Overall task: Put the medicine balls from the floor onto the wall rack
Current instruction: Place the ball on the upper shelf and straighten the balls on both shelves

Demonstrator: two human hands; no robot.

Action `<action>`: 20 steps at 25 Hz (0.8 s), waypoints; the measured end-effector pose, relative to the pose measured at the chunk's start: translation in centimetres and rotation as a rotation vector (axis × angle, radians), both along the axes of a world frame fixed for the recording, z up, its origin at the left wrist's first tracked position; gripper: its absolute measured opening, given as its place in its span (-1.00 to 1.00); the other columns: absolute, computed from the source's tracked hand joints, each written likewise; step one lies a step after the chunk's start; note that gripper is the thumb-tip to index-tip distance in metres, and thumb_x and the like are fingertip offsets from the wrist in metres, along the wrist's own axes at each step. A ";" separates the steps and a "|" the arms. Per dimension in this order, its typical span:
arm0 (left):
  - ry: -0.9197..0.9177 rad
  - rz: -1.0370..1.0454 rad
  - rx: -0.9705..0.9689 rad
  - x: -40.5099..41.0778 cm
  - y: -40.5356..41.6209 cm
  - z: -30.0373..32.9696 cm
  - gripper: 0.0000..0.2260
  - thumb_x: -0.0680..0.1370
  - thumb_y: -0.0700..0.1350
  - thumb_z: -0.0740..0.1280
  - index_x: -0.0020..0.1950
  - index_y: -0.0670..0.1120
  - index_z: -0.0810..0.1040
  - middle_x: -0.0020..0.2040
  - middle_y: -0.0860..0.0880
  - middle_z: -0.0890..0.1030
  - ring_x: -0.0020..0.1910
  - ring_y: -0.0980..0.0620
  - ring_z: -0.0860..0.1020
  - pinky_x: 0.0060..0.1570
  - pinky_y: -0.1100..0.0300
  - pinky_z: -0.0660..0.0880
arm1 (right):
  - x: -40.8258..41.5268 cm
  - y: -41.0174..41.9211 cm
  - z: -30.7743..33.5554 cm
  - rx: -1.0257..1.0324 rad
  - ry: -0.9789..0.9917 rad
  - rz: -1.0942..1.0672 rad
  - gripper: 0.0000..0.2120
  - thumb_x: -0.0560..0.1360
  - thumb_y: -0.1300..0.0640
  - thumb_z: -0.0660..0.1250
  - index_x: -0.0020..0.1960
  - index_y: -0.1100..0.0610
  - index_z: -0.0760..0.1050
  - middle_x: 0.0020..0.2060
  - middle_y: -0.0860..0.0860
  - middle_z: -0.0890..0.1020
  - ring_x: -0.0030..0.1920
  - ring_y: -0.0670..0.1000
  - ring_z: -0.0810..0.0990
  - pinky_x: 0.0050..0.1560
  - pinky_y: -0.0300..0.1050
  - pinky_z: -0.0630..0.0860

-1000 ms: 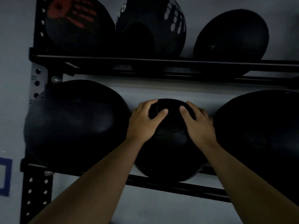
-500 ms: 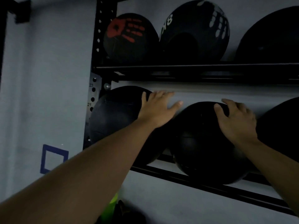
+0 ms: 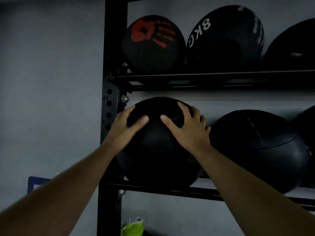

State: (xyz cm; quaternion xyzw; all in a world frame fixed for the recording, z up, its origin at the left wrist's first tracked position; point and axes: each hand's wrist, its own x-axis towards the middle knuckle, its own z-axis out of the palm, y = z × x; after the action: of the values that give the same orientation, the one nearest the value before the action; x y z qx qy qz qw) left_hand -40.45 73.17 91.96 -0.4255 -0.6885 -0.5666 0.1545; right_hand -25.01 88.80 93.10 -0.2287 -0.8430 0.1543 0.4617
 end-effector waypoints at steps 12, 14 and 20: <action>0.052 0.120 -0.011 -1.4 3.9 0.9 -0.18 0.36 0.63 0.16 0.59 0.40 0.17 0.68 0.12 0.18 0.64 -0.16 0.17 0.55 -0.35 0.08 | -1.6 1.9 1.4 -0.095 0.089 -0.104 -0.12 0.35 -0.68 0.00 0.59 -0.37 0.06 0.63 0.03 0.20 0.59 0.32 0.18 0.48 0.47 0.25; 0.019 0.094 -0.017 -1.4 3.8 1.5 -0.18 0.36 0.63 0.16 0.59 0.41 0.19 0.69 0.11 0.17 0.65 -0.18 0.15 0.54 -0.35 0.05 | -1.7 1.8 1.6 -0.105 0.072 -0.111 -0.12 0.35 -0.68 0.00 0.60 -0.37 0.06 0.63 0.03 0.21 0.58 0.34 0.18 0.47 0.48 0.25; 0.051 0.117 -0.036 -1.3 3.3 0.8 -0.15 0.34 0.65 0.09 0.60 0.39 0.17 0.69 0.08 0.18 0.65 -0.22 0.16 0.55 -0.40 0.13 | -1.4 1.1 1.3 -0.125 0.022 -0.078 -0.12 0.35 -0.68 -0.01 0.59 -0.39 0.00 0.65 0.00 0.13 0.61 0.32 0.11 0.50 0.50 0.14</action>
State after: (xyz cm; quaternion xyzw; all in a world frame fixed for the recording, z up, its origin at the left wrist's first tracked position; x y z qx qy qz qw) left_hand -41.74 76.45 92.71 -0.4015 -0.7183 -0.5329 0.1970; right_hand -26.39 89.93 94.37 -0.2882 -0.8170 0.1908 0.4615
